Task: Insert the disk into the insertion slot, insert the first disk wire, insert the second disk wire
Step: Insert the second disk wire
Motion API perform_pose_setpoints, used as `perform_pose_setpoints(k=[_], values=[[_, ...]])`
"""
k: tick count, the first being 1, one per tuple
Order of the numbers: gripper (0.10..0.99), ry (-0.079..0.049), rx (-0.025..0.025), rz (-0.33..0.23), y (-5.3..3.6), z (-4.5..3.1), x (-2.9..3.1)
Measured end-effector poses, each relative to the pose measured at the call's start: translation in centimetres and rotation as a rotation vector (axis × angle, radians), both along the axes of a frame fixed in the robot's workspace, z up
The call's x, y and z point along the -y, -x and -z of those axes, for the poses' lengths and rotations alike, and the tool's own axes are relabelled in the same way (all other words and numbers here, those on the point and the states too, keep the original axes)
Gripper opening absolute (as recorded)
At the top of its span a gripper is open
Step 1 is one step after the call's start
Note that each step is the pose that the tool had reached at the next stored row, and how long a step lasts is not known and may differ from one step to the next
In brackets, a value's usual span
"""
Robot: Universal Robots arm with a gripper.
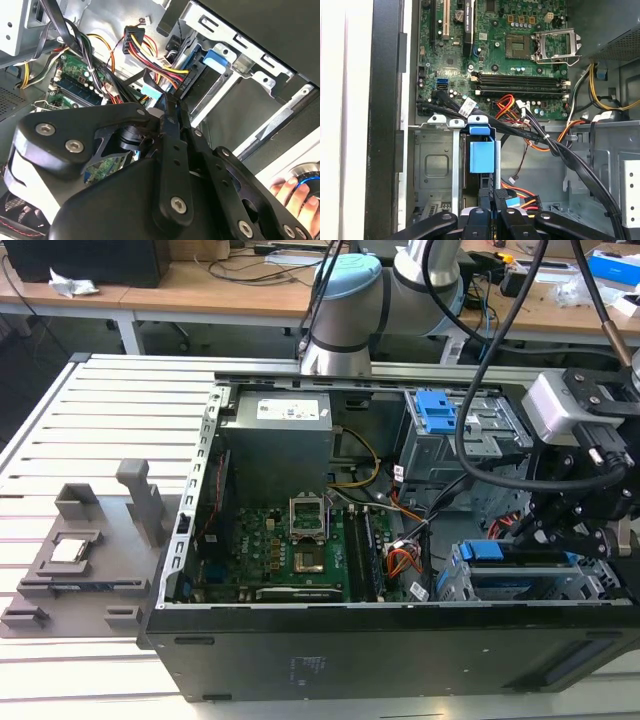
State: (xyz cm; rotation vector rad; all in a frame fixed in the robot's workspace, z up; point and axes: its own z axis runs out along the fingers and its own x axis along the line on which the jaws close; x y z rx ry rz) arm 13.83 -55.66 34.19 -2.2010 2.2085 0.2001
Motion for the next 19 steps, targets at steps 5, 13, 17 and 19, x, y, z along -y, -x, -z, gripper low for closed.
perform_pose_setpoints(k=[5, 13, 17, 19], values=[[0.149, -0.001, 0.0001, 0.0, 0.0, -0.14, 0.0], [0.149, -0.002, 0.0002, 0.0, 0.01, 0.12, 0.01], [0.149, -0.002, 0.0001, 0.0, -0.01, 0.31, 0.03], [0.149, -0.002, 0.0001, 0.0, -0.02, 0.59, 0.12]])
